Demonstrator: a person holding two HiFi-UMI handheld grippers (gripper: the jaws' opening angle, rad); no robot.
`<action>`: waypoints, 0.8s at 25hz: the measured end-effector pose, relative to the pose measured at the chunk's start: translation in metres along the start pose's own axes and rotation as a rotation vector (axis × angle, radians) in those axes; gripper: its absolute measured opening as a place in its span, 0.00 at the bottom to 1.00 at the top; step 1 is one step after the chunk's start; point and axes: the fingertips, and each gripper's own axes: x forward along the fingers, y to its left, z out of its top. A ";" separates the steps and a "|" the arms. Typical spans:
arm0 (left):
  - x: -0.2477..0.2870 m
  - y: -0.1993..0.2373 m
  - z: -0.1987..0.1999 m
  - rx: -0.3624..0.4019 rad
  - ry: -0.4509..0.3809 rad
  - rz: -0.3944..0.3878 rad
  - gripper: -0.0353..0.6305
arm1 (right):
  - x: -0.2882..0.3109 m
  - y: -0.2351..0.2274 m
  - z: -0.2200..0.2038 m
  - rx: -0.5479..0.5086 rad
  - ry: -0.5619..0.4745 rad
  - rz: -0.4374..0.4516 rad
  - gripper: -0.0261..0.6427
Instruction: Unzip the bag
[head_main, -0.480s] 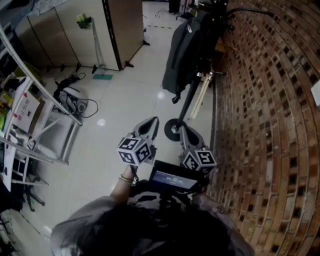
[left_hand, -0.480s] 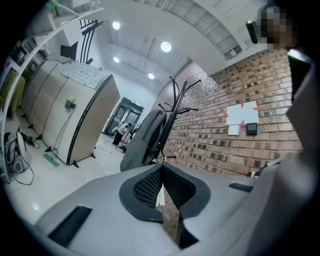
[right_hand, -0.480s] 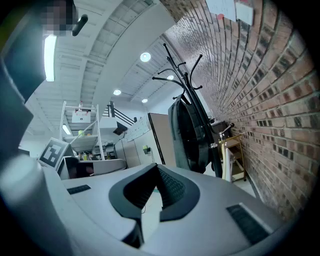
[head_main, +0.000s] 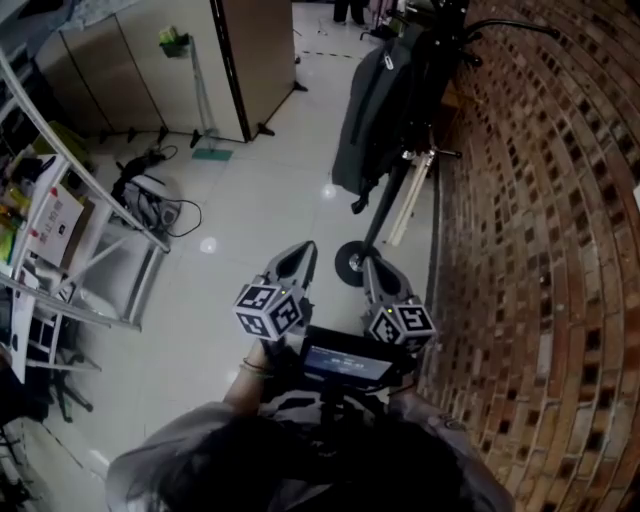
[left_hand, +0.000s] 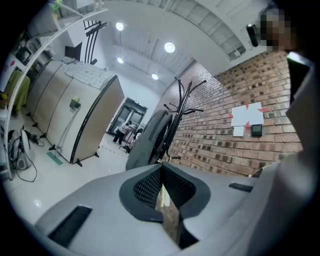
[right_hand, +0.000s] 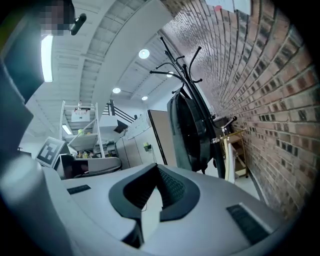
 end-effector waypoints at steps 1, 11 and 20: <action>0.001 0.007 0.002 -0.005 -0.003 0.003 0.07 | 0.005 0.001 0.001 -0.003 0.001 -0.001 0.05; 0.044 0.081 0.049 0.022 0.016 -0.090 0.07 | 0.088 0.008 0.024 0.008 -0.076 -0.099 0.05; 0.094 0.130 0.089 0.072 0.072 -0.240 0.07 | 0.147 -0.008 0.088 -0.094 -0.191 -0.270 0.06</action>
